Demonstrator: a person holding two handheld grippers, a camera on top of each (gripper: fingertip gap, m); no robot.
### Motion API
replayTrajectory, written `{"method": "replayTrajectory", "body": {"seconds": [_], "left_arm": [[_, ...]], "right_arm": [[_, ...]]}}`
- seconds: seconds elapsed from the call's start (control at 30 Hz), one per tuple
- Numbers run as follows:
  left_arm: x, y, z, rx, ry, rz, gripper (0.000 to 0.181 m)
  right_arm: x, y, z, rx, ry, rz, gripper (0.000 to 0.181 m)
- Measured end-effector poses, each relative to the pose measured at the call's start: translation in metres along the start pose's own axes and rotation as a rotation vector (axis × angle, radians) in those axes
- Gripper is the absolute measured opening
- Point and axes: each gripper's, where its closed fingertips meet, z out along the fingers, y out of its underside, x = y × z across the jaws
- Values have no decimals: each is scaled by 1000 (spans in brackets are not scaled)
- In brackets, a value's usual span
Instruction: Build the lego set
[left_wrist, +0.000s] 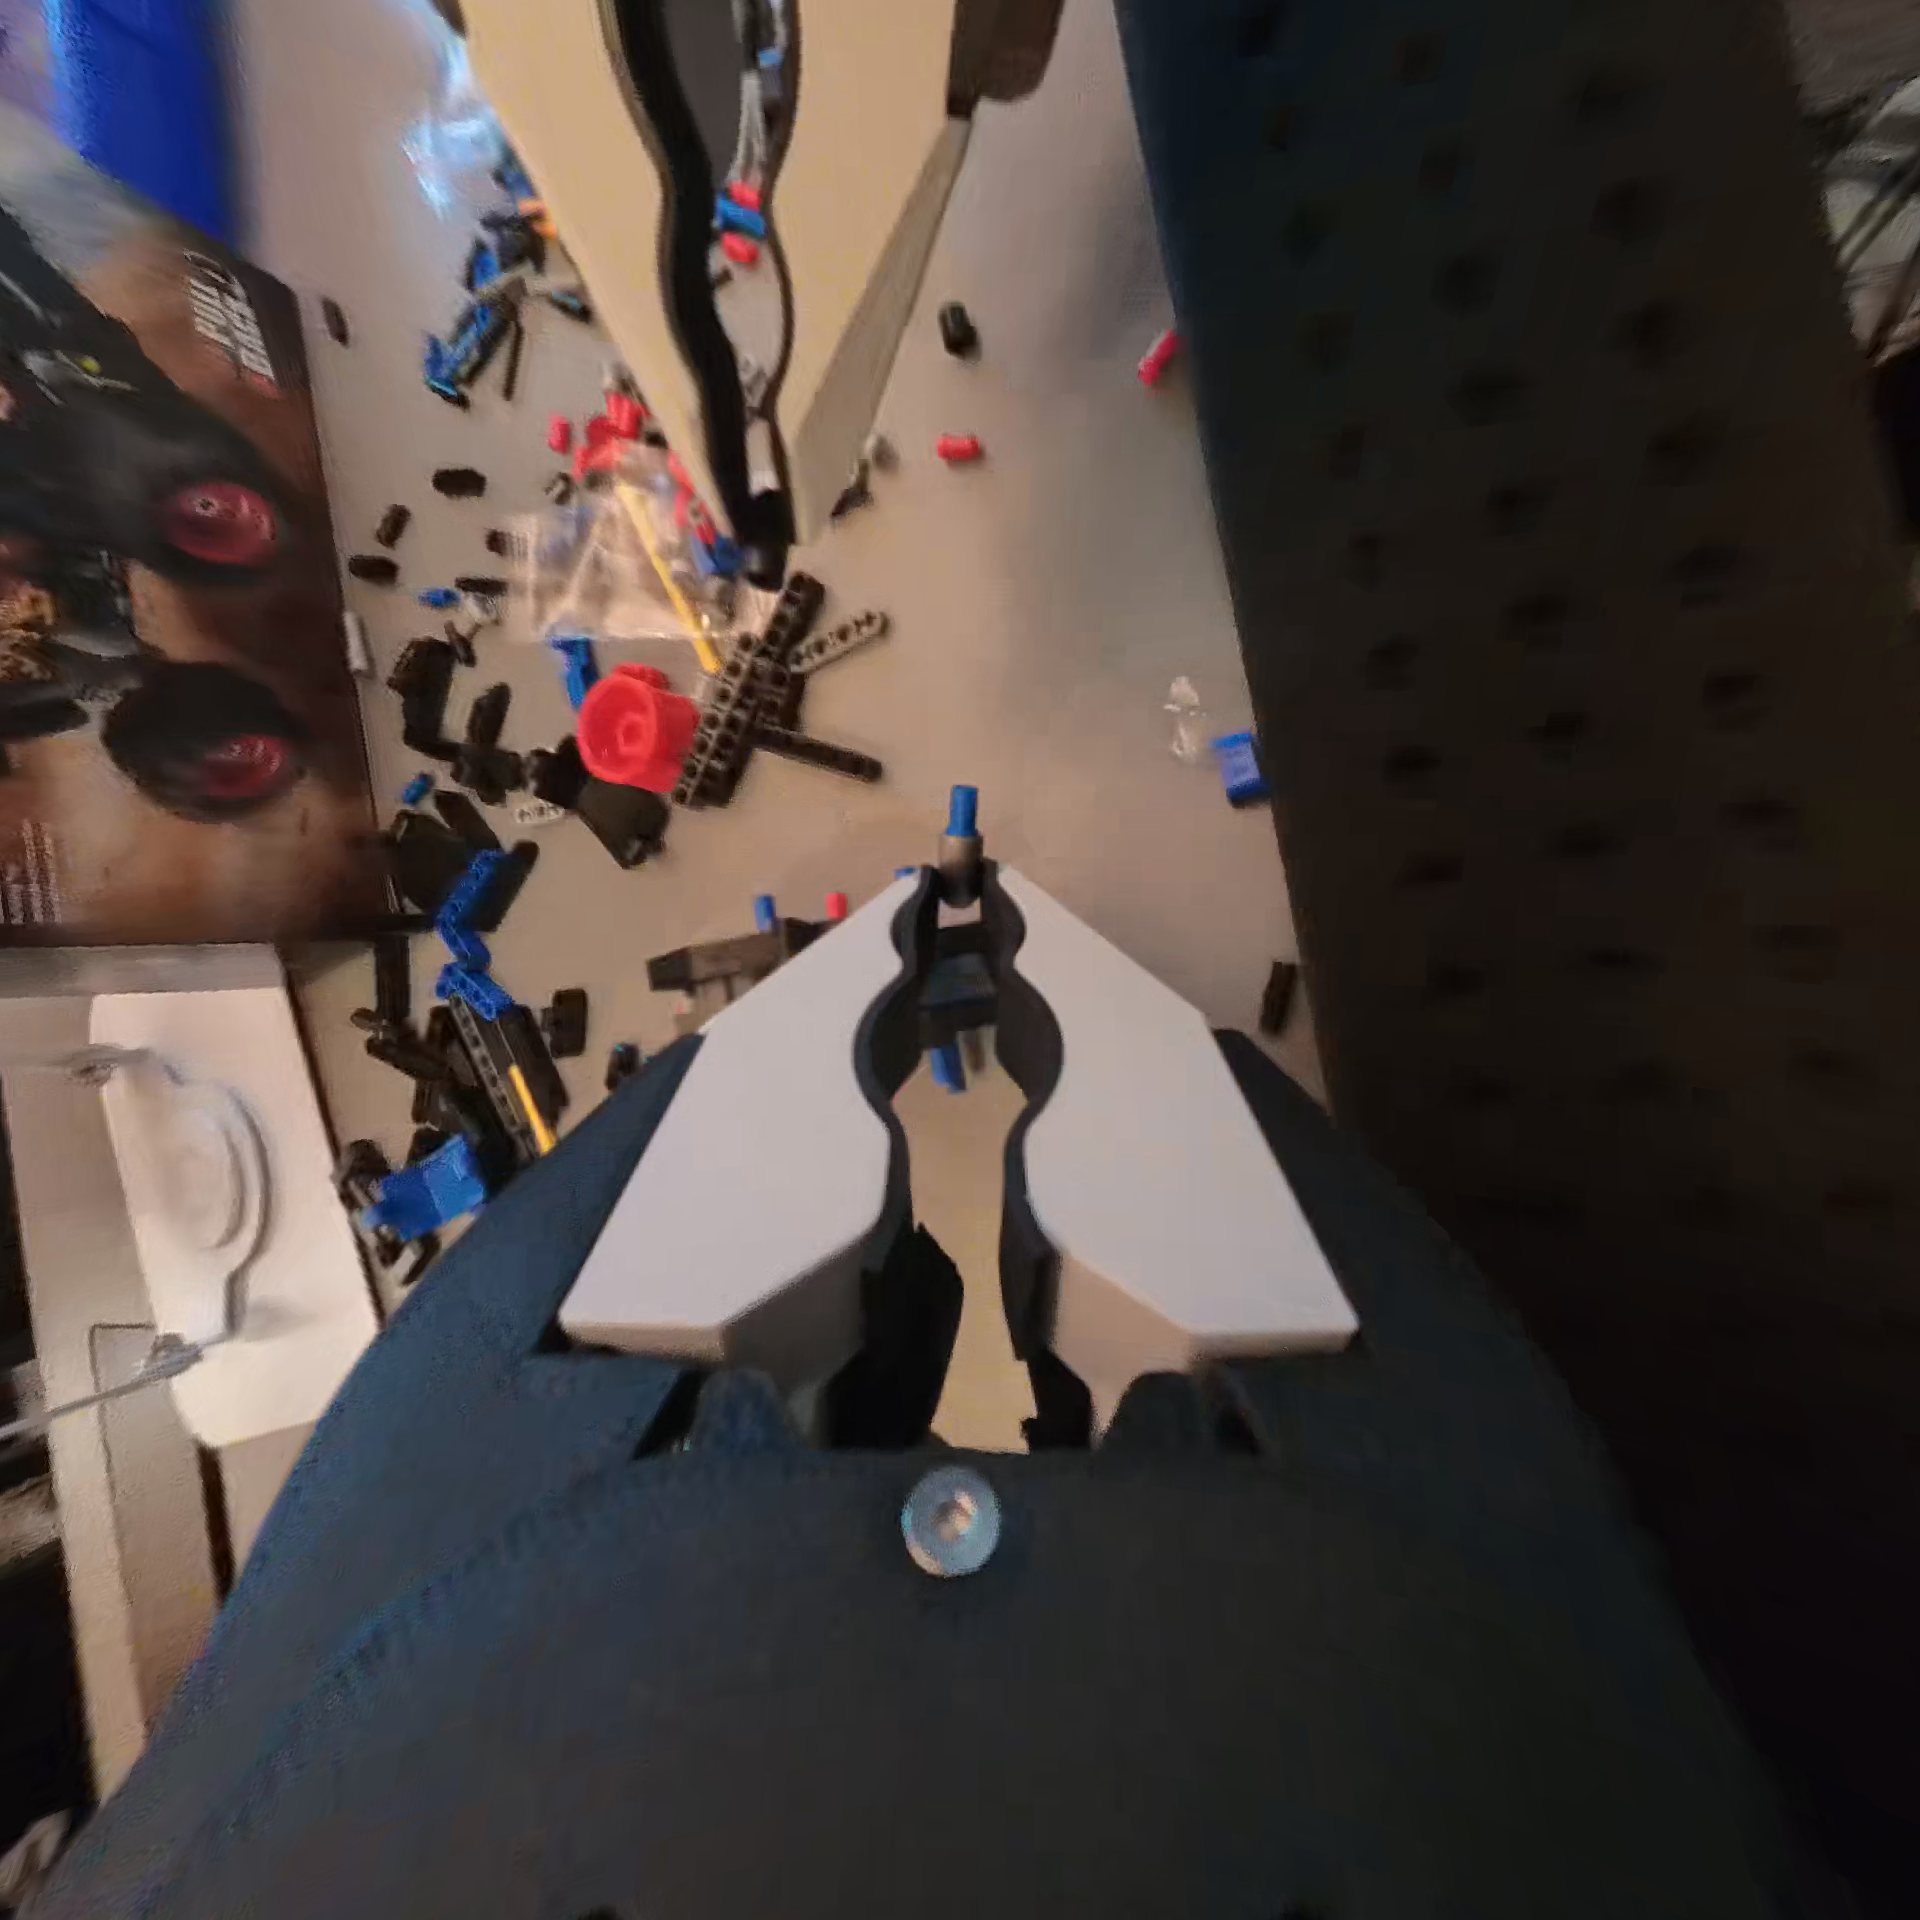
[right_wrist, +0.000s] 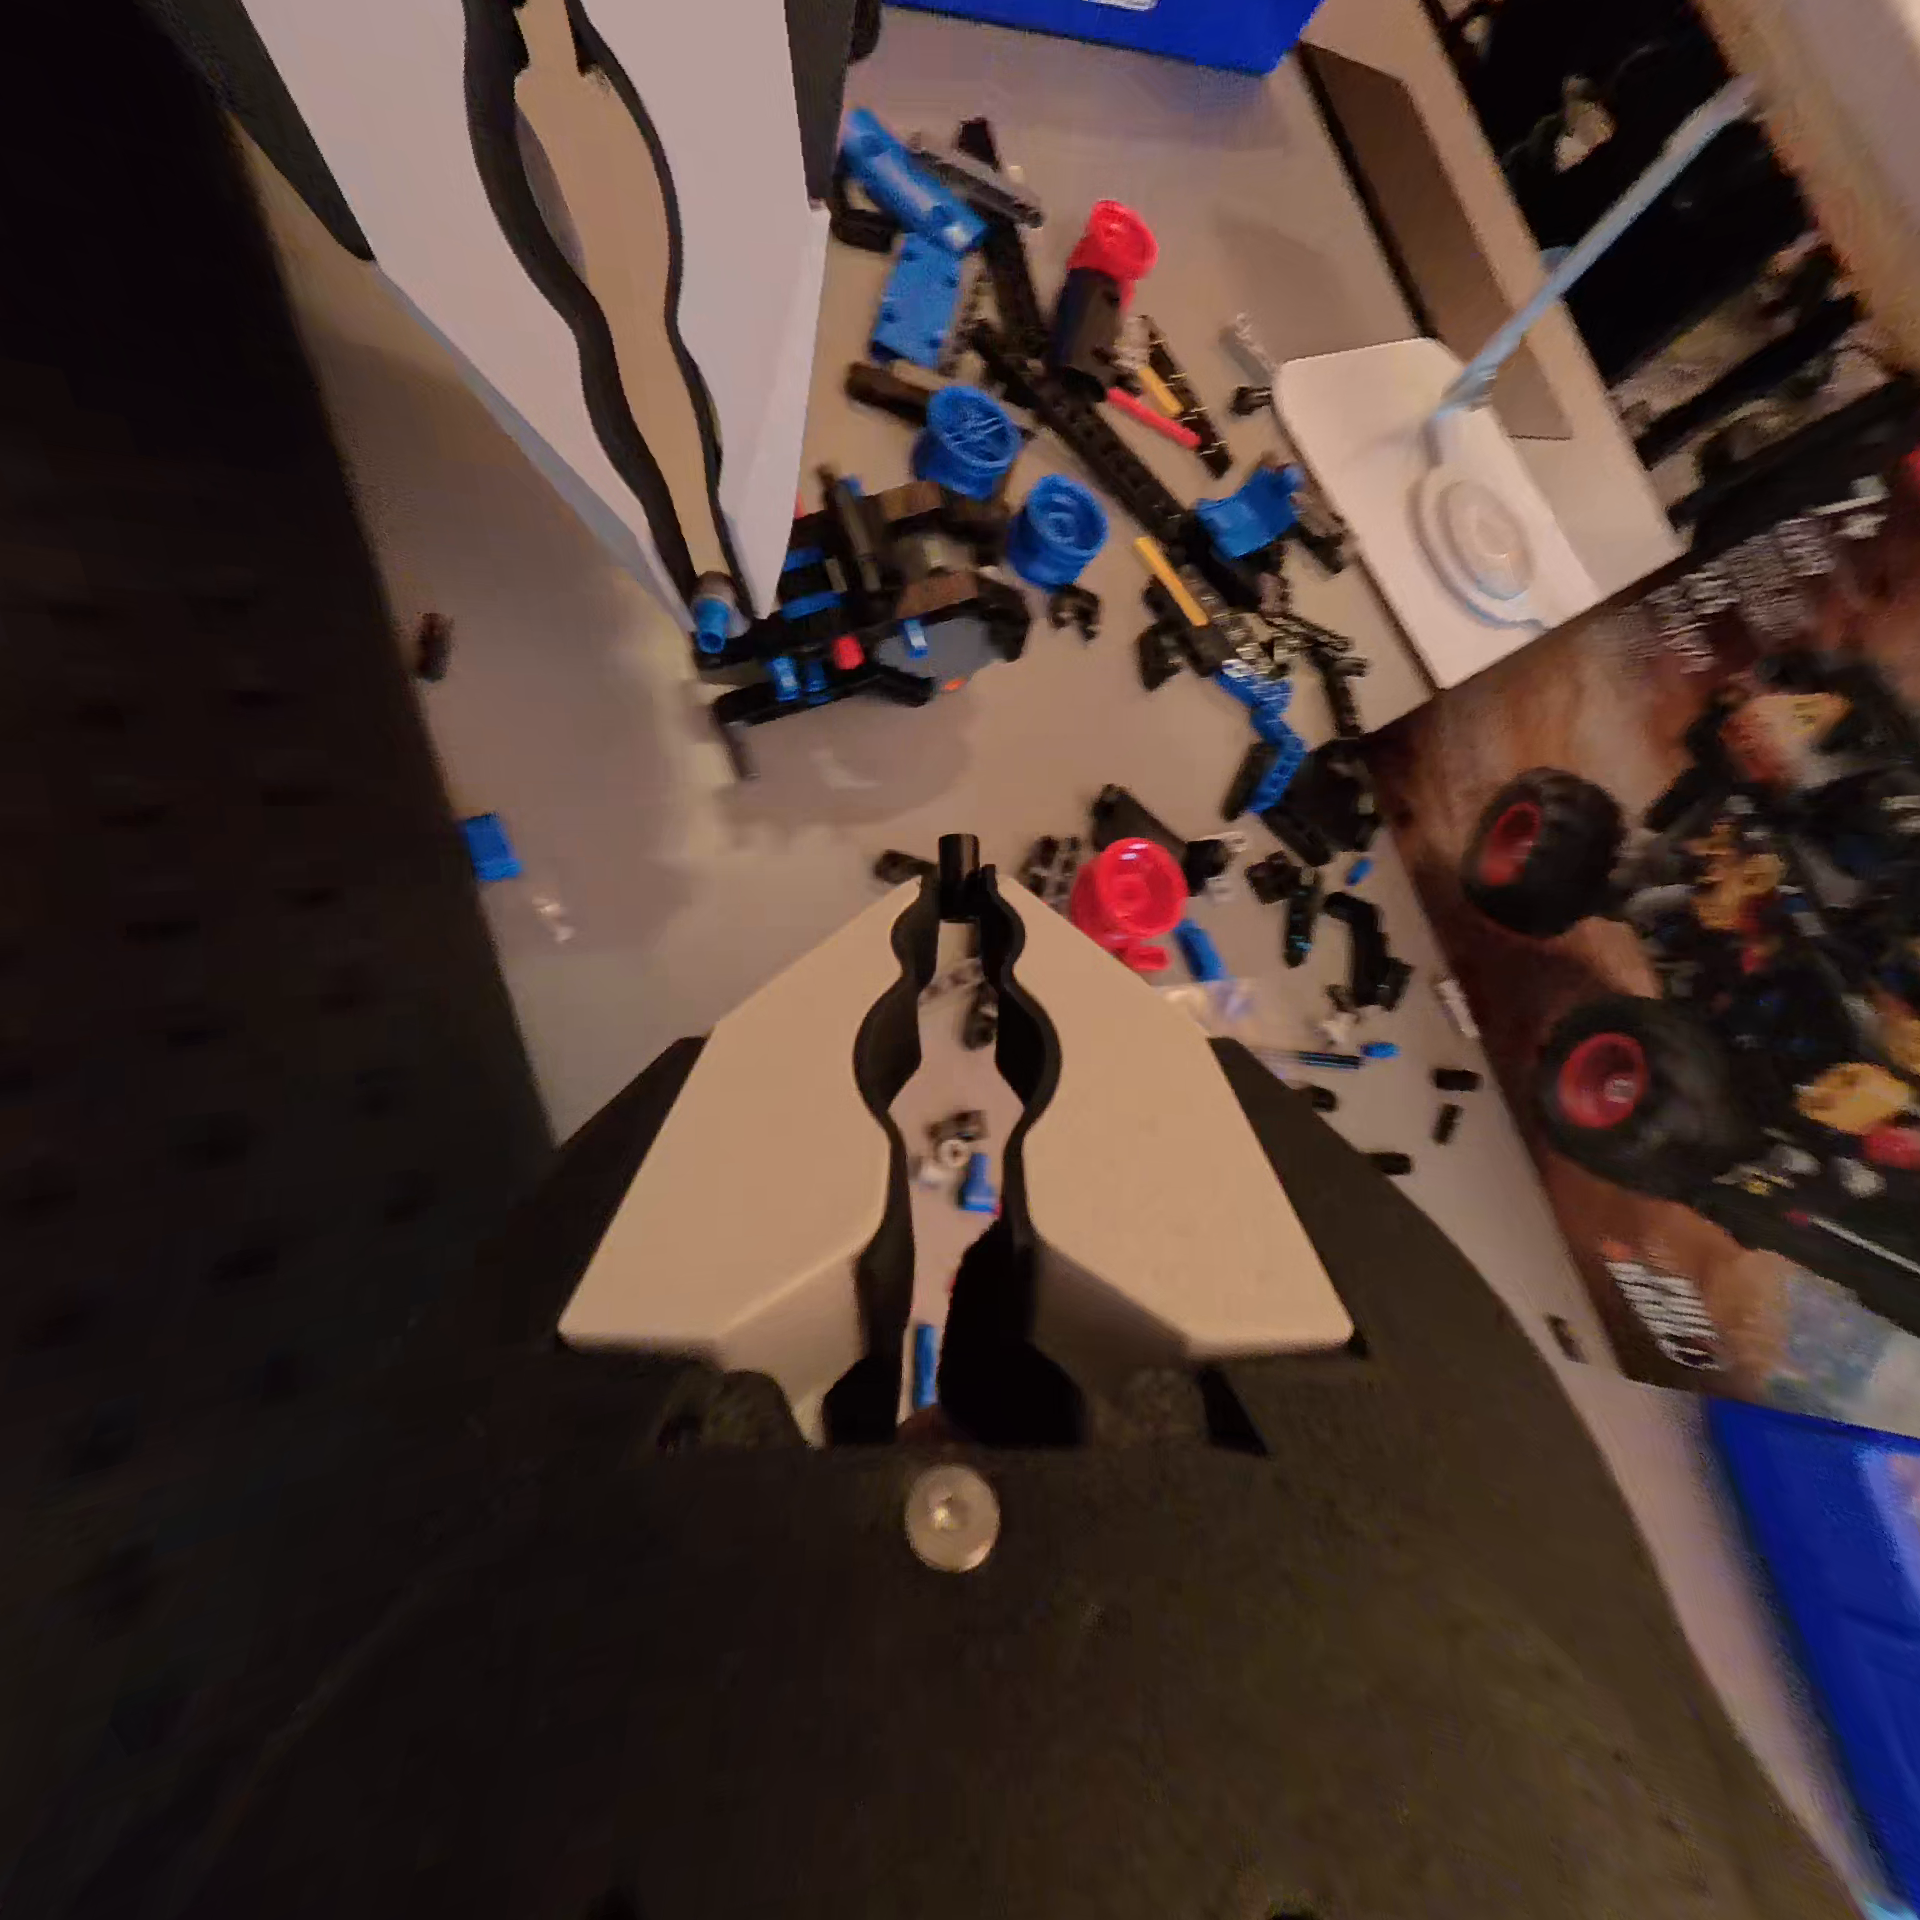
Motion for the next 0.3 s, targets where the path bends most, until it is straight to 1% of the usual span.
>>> {"method": "replayTrajectory", "body": {"seconds": [0.1,0.2,0.27,0.3], "left_arm": [[21,13,14,-114,22,1,6],[28,24,28,-207,12,-6,6],[32,26,35,-230,33,-31,6],[31,23,38,-213,35,-45,6]], "right_arm": [[-26,16,11,-47,-94,-2,5],[-47,33,23,-94,-186,19,6],[-54,39,28,-120,-222,26,5],[-56,40,29,-125,-241,39,5]]}}
